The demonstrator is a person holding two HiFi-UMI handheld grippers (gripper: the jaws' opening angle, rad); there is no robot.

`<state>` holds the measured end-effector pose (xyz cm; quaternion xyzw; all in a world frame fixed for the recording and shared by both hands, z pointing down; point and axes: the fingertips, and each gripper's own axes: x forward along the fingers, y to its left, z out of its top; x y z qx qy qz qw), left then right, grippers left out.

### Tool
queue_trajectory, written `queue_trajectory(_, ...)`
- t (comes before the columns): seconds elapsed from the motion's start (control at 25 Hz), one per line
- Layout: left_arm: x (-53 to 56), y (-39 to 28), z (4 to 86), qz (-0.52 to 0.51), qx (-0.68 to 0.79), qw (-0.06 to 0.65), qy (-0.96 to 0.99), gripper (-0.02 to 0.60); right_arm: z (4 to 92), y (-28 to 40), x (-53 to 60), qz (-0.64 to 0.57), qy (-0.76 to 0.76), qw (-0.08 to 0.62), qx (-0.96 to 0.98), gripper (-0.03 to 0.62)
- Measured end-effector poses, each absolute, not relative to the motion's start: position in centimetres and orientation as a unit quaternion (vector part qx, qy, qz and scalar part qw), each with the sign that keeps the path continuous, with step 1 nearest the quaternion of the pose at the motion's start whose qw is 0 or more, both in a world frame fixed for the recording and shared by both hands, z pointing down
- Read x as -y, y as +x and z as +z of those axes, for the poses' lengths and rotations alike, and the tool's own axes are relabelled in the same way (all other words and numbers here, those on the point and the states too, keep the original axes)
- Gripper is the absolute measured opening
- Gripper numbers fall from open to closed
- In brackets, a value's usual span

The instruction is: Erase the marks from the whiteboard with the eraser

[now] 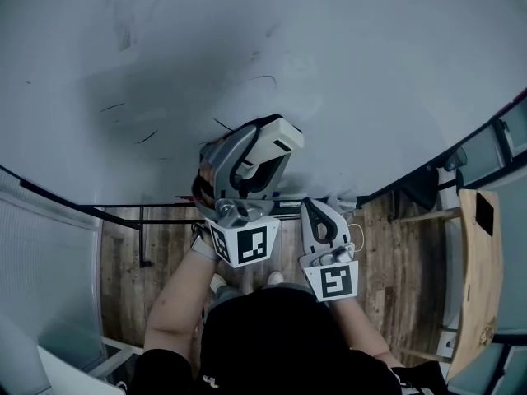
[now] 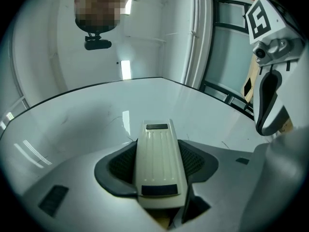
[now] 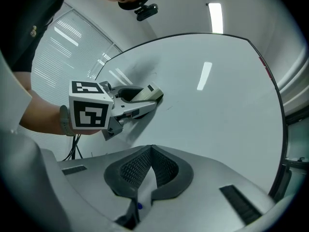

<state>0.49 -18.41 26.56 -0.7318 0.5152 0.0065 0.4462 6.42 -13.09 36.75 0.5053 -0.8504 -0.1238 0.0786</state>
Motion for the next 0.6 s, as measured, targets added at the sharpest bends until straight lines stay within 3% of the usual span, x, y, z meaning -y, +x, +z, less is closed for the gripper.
queue_trajectory(0.6,18.1,-7.6,21.8,0.040,-0.548,0.438,-0.711,0.264,35.7,1.7,14.5,-0.136,0.469,0.059,0.870,0.026)
